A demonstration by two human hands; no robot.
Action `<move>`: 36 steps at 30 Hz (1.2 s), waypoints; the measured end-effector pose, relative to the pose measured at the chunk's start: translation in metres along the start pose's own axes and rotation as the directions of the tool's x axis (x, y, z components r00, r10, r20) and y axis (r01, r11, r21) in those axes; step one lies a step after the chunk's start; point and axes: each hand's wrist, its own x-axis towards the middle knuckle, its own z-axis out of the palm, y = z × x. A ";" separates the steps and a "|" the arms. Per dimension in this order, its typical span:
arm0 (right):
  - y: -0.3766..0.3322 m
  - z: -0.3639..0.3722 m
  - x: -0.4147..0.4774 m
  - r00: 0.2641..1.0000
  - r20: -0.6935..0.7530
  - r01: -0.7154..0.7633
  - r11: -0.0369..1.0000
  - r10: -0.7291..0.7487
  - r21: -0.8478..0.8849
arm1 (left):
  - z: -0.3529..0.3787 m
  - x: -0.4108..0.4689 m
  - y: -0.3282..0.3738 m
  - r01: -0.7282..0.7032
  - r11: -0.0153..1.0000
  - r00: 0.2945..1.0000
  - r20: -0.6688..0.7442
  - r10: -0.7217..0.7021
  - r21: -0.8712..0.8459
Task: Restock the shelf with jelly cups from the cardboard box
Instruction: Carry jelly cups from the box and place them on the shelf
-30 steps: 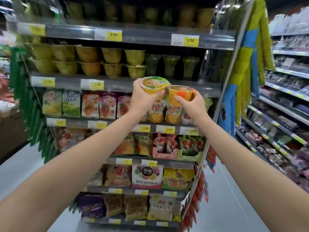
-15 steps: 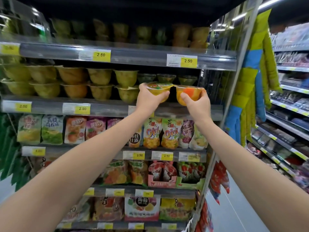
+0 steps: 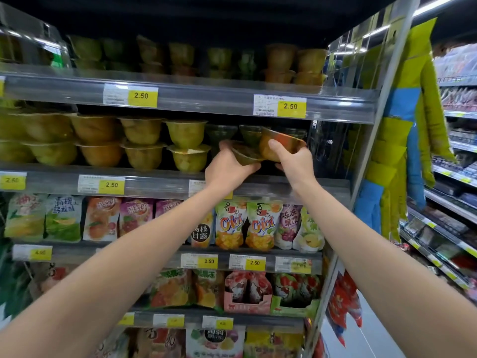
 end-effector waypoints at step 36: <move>-0.005 0.068 0.015 0.971 0.233 0.072 0.996 -0.058 -0.051 | -0.027 -0.006 -0.022 -0.016 0.988 0.998 -0.060 0.026 0.156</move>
